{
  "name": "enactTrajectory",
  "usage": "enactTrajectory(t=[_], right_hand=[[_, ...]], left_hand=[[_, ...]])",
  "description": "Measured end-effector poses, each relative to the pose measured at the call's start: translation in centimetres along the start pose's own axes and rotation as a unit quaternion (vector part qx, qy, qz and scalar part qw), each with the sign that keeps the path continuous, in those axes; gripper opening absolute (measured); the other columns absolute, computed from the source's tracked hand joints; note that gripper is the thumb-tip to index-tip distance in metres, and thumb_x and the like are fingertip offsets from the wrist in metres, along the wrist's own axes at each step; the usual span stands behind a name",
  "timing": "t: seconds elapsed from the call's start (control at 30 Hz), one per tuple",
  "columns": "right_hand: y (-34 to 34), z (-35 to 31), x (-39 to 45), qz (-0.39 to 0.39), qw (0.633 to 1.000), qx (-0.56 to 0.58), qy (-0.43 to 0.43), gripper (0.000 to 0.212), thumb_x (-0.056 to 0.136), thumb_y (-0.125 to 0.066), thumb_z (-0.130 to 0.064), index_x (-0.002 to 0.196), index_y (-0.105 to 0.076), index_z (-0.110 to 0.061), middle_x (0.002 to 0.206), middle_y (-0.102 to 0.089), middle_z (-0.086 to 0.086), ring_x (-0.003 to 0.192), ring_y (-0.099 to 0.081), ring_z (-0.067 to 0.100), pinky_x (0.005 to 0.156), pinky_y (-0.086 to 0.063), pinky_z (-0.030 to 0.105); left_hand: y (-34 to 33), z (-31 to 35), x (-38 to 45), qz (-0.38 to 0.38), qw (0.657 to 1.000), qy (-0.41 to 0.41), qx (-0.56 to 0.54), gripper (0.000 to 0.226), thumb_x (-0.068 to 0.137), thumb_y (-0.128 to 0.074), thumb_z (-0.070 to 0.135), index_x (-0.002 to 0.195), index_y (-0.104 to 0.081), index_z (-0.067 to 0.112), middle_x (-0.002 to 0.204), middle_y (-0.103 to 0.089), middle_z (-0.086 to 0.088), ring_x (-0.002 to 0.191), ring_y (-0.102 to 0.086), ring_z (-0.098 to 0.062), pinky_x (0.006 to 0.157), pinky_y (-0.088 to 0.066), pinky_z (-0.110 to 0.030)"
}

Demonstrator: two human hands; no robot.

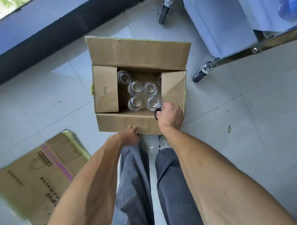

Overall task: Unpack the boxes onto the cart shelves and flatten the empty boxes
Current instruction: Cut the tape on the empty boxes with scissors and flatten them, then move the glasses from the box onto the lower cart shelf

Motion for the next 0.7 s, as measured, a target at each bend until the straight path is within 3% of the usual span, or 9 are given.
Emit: enactTrajectory(t=[0.1,0.17,0.27,0.37,0.47,0.53,0.63,0.7], right_hand=[[-0.1,1.6,-0.9,-0.028,0.999,-0.012,0.009,0.01,0.09,-0.063,-0.024,0.093,-0.069,-0.017,0.089,-0.07,0.009,0.084,-0.064,0.03,0.071,-0.053,0.034],[0.9,1.3,-1.2,-0.02,0.999,-0.015,0.023,0.008,0.093,-0.06,-0.022,0.094,-0.067,-0.018,0.089,-0.07,0.008,0.083,-0.064,0.029,0.07,-0.053,0.034],[3.3,-1.6,-0.6,0.014,0.998,-0.008,0.058,0.006,0.095,-0.056,-0.014,0.096,-0.062,-0.016,0.087,-0.069,0.009,0.081,-0.065,0.029,0.07,-0.053,0.036],[5.6,-7.1,0.4,0.051,0.994,0.009,0.1,0.01,0.095,-0.054,-0.012,0.098,-0.062,-0.016,0.088,-0.067,0.008,0.084,-0.064,0.029,0.065,-0.045,0.031],[6.6,-12.9,1.4,0.053,0.986,0.022,0.155,0.012,0.092,-0.053,-0.012,0.09,-0.064,-0.014,0.09,-0.067,0.01,0.088,-0.06,0.031,0.064,-0.037,0.032],[6.5,-16.2,1.8,0.058,0.978,0.007,0.199,0.016,0.092,-0.049,-0.009,0.086,-0.063,-0.012,0.089,-0.067,0.01,0.089,-0.058,0.03,0.063,-0.035,0.032],[5.6,-19.6,2.5,0.07,0.97,-0.011,0.231,0.018,0.096,-0.046,-0.007,0.09,-0.063,-0.01,0.091,-0.066,0.009,0.089,-0.054,0.027,0.063,-0.035,0.033],[4.6,-21.5,3.3,0.066,0.965,-0.022,0.254,0.019,0.099,-0.046,-0.009,0.093,-0.063,-0.01,0.092,-0.065,0.009,0.089,-0.053,0.025,0.064,-0.036,0.033]], left_hand=[[1.6,0.6,-0.5,0.151,0.98,0.058,-0.117,0.031,0.092,-0.051,0.018,0.12,-0.062,0.01,0.122,-0.064,-0.014,0.107,-0.059,-0.032,0.08,-0.042,-0.026],[4.2,1.2,-1.9,0.234,0.952,0.097,-0.17,0.017,0.089,-0.05,0.021,0.094,-0.063,0.011,0.104,-0.068,-0.015,0.092,-0.06,-0.033,0.073,-0.039,-0.027],[8.7,2.4,-3.6,0.23,0.91,0.077,-0.338,0.033,0.094,-0.051,0.032,0.077,-0.063,0.006,0.082,-0.068,-0.013,0.071,-0.063,-0.027,0.062,-0.048,-0.028],[13.8,3.8,-5.7,0.146,0.792,0.017,-0.592,0.037,0.101,-0.046,0.037,0.075,-0.058,0.013,0.064,-0.056,-0.003,0.049,-0.048,-0.012,0.04,-0.037,-0.014],[18.7,3.5,-6.2,0.115,0.739,-0.037,-0.663,0.035,0.104,-0.042,0.034,0.071,-0.042,0.023,0.05,-0.039,0.01,0.039,-0.031,-0.002,0.039,-0.023,-0.012],[21.8,2.0,-5.8,0.173,0.682,-0.028,-0.71,0.029,0.103,-0.047,0.025,0.074,-0.045,0.021,0.049,-0.036,0.01,0.036,-0.029,-0.002,0.039,-0.019,-0.013],[25.6,-1.5,-4.7,0.279,0.587,0.045,-0.759,0.003,0.094,-0.058,0.008,0.091,-0.059,0.009,0.057,-0.053,-0.003,0.038,-0.043,-0.008,0.036,-0.03,-0.017],[27.8,-4.0,-3.6,0.281,0.581,0.059,-0.761,0.003,0.092,-0.059,0.008,0.095,-0.059,0.009,0.06,-0.054,-0.006,0.035,-0.042,-0.01,0.036,-0.032,-0.017]])
Point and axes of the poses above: each hand's wrist, its own x-axis towards the middle knuckle, its own y-axis out of the back of the hand, z = x × y, the point moved 1 cm from there along x, towards the middle knuckle
